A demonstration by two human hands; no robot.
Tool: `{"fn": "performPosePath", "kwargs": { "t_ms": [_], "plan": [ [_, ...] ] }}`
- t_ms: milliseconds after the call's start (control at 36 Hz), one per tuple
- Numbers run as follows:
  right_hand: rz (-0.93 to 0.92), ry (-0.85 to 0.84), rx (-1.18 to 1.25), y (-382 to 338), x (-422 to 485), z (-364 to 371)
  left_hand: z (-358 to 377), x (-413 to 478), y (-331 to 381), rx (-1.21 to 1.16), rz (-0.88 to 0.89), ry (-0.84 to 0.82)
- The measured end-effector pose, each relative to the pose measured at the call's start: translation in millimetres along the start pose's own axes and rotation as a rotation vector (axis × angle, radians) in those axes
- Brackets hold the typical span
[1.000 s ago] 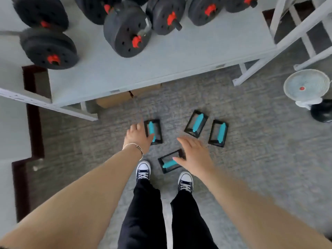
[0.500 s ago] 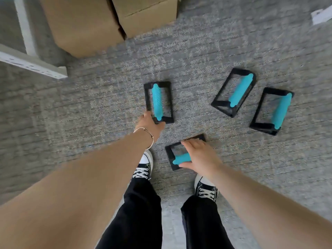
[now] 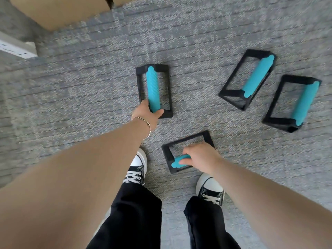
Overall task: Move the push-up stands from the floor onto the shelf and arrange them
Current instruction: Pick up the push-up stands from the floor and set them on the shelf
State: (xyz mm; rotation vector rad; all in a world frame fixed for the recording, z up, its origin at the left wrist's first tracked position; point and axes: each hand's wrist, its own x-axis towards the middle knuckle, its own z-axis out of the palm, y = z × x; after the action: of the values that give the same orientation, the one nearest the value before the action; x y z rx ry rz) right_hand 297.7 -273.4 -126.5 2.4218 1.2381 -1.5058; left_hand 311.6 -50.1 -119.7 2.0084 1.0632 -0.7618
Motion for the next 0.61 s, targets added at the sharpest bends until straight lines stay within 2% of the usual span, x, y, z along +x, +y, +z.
{"fn": "performPosePath", "kwargs": {
  "t_ms": [167,333,417,472,528,611],
  "plan": [
    [0.032,-0.017,0.034,-3,-6,-11,-9,-15,0,-0.067,0.010,-0.028],
    [0.160,0.131,0.171,-17,-65,-57,-49,-75,14,-0.016,0.011,-0.045],
    [0.301,0.146,0.307,-27,-115,-91,-84,-125,29,-0.016,-0.009,-0.035],
    [0.394,0.177,0.485,-37,-156,-118,-108,-166,42,-0.014,-0.024,-0.007],
    [0.471,0.228,0.657,-49,-201,-150,-133,-210,58,-0.058,-0.038,0.007],
    [0.535,0.316,0.769,-68,-270,-199,-171,-280,87,-0.138,-0.028,0.028]
  ]
}}
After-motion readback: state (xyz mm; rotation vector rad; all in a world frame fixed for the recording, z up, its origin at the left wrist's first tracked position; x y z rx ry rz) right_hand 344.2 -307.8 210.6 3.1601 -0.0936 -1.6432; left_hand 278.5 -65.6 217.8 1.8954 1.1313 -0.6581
